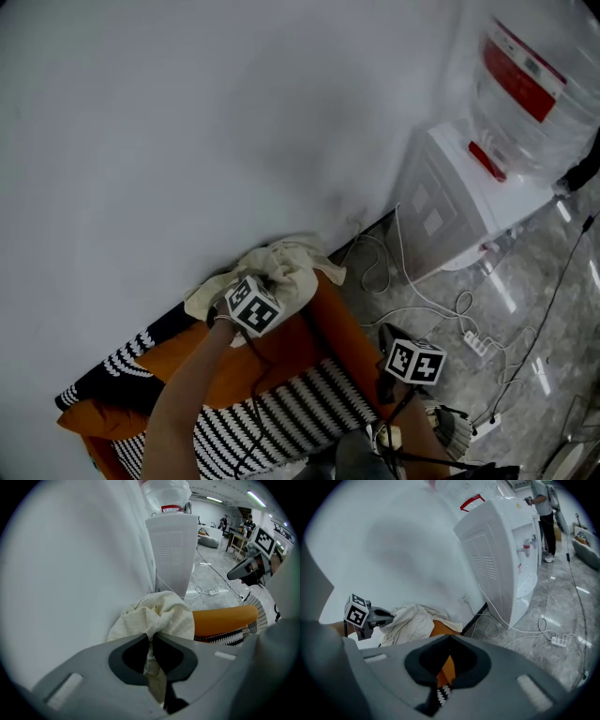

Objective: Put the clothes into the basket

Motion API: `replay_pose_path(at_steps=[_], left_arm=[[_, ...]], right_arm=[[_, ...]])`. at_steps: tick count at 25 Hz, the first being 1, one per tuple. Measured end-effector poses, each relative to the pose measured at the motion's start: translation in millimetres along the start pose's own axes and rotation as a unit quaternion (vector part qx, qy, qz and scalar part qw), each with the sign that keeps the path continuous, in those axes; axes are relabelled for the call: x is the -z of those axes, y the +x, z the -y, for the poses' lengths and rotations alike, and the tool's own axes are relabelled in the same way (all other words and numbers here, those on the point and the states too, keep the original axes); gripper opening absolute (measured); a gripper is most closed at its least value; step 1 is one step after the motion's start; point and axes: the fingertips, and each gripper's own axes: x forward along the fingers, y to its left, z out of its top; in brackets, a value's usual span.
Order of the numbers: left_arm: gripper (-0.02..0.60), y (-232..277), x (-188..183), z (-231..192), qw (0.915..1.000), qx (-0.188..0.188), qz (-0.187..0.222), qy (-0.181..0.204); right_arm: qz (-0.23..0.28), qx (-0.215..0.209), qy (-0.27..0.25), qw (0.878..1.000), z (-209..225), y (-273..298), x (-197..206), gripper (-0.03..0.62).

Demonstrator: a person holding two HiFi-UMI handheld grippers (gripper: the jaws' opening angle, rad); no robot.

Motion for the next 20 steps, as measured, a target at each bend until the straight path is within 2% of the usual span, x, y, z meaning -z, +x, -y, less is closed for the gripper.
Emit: replay_pose_path(at_steps=[10,20], left_arm=[[0.034,-71.9,-0.4,1.9,0.9964,-0.045,0.059,-0.040],[0.034,-149.8,2.4,-6.2,0.9864,-0.099,0.112,-0.068]], right_arm=[[0.014,-0.006,-0.026,1.000,-23.0,-39.0,2.6,0.003],[0.025,-0.020,-0.058,0.998,-62.4,-73.3,8.5,0.003]])
